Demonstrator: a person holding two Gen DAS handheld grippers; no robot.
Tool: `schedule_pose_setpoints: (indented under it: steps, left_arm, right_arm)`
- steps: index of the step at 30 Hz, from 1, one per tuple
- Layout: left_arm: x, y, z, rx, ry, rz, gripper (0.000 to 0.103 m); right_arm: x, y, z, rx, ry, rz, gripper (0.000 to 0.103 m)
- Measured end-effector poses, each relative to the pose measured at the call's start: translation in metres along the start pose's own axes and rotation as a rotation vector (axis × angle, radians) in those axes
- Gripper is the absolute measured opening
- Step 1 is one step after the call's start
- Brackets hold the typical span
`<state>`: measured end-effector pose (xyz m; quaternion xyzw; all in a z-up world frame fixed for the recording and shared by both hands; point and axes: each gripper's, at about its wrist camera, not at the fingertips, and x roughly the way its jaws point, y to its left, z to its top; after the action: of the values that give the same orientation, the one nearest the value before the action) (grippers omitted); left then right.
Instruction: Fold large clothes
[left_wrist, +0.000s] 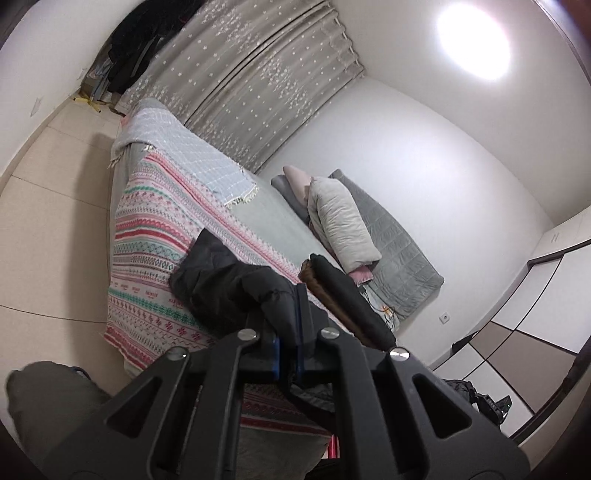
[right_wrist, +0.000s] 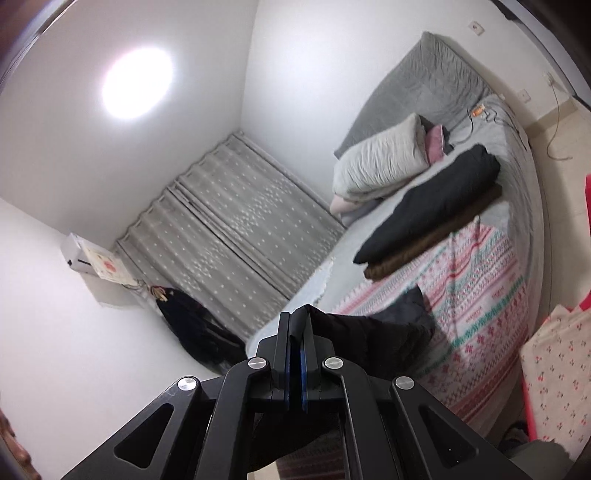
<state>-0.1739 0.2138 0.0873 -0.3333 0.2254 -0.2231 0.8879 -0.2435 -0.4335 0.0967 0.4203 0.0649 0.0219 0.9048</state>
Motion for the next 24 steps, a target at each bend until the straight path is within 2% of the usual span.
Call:
schedule_pose_setpoints:
  steps: [3, 6, 10, 13, 18, 22, 24]
  left_arm:
    - [0.008, -0.004, 0.007, -0.003, -0.004, 0.021, 0.007]
    - [0.032, -0.003, 0.017, -0.029, 0.020, 0.063, 0.007]
    - [0.091, -0.013, 0.048, -0.014, 0.038, 0.136, 0.007]
    - [0.150, -0.015, 0.075, -0.033, 0.067, 0.222, 0.007]
    - [0.258, 0.002, 0.102, -0.073, 0.182, 0.358, 0.008]
    - [0.334, 0.036, 0.091, -0.105, 0.274, 0.463, 0.008]
    - [0.361, 0.055, 0.081, -0.115, 0.321, 0.479, 0.009]
  right_arm:
    - [-0.003, 0.004, 0.006, -0.007, -0.022, -0.003, 0.002]
    - [0.013, -0.001, 0.011, 0.015, 0.001, -0.021, 0.002]
    - [0.056, -0.013, 0.024, 0.060, 0.018, -0.040, 0.002]
    - [0.109, -0.018, 0.047, 0.076, 0.036, -0.082, 0.002]
    - [0.225, -0.050, 0.078, 0.124, 0.117, -0.252, 0.002]
    - [0.309, -0.110, 0.072, 0.209, 0.218, -0.405, 0.002]
    - [0.336, -0.139, 0.062, 0.243, 0.271, -0.469, 0.002]
